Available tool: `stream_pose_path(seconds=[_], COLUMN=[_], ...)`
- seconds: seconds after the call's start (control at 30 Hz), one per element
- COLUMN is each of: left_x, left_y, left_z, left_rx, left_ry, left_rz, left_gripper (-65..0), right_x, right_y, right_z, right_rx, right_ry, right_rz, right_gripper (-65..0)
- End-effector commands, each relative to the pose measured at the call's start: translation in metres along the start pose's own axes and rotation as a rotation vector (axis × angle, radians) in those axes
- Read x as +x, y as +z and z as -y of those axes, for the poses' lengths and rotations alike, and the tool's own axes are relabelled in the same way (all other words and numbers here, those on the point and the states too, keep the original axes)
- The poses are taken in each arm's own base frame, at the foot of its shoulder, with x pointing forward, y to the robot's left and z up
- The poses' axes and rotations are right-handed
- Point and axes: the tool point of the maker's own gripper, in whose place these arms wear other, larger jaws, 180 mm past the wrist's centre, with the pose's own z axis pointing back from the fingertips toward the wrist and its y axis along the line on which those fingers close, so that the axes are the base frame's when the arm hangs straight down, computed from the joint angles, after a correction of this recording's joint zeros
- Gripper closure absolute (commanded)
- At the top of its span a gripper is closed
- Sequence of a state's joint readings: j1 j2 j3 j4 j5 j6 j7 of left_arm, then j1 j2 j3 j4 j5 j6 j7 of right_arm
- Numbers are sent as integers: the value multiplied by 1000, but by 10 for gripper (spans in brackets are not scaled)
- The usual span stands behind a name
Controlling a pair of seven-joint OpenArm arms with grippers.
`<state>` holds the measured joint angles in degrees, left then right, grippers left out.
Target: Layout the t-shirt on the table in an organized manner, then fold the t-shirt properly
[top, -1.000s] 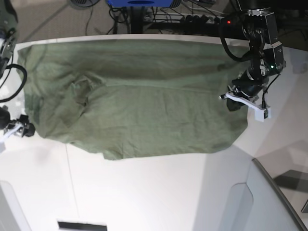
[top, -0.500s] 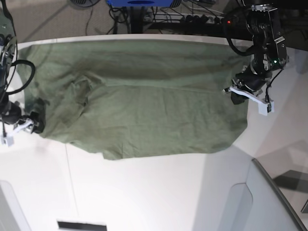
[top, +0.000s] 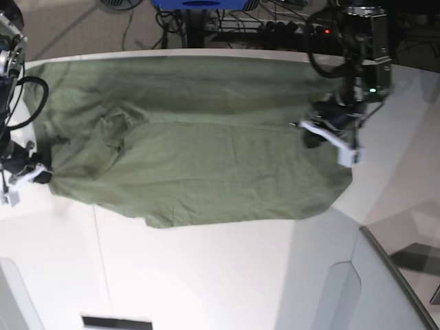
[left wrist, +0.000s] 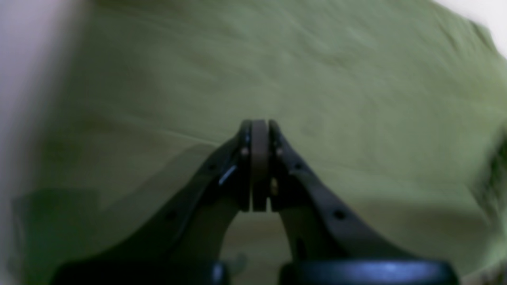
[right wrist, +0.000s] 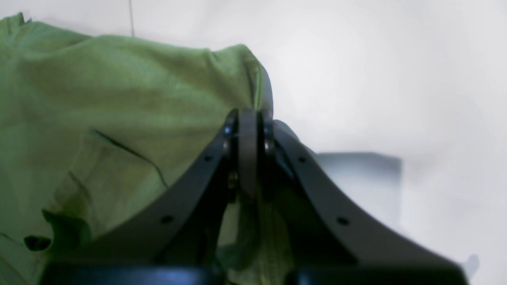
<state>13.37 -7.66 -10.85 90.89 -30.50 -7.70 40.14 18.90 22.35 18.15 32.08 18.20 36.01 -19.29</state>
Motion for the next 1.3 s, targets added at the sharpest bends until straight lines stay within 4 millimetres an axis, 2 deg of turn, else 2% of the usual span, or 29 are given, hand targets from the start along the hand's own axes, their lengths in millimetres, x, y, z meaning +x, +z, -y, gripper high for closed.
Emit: stream_pose_path(seconds=[0.0, 0.2, 0.23, 0.3, 0.4, 0.5, 0.57, 0.7, 0.73, 0.8, 1.13, 1.27], left_x=[11, -20, -25, -41, -65, -83, -86, -95, -97, -98, -97, -97], left_y=[-6, -44, -47, -52, -61, -70, -76, -86, -87, -87, -87, -87], left_z=[31, 177, 196, 227, 252, 247, 241, 219, 216, 215, 217, 217], left_rx=[-84, -387, -424, -481, -519, -500, -486, -440, -434, -432, -434, -434], left_ry=[-30, -168, -196, -243, -288, -293, -278, -258, -256, -255, -253, -253], left_rz=[27, -95, -115, -165, -239, -298, -280, -278, -281, -285, -282, -282], left_gripper=[0, 0, 0, 0, 0, 0, 0, 0, 0, 0, 0, 0], right_x=[26, 36, 34, 35, 36, 39, 39, 25, 20, 16, -5, -31], right_y=[6, 11, 12, 16, 25, 35, 40, 47, 47, 49, 88, 97], right_z=[1, -14, -14, -16, -18, -22, -24, -27, -36, -49, -49, -51], right_rx=[3, 14, 12, 9, 0, -8, -11, -11, 15, 40, -57, -78], right_ry=[19, 92, 100, 125, 173, 224, 248, 293, 313, 344, 325, 291], right_rz=[56, 52, 44, 43, 54, 79, 86, 34, 26, 15, -62, -140], right_gripper=[0, 0, 0, 0, 0, 0, 0, 0, 0, 0, 0, 0])
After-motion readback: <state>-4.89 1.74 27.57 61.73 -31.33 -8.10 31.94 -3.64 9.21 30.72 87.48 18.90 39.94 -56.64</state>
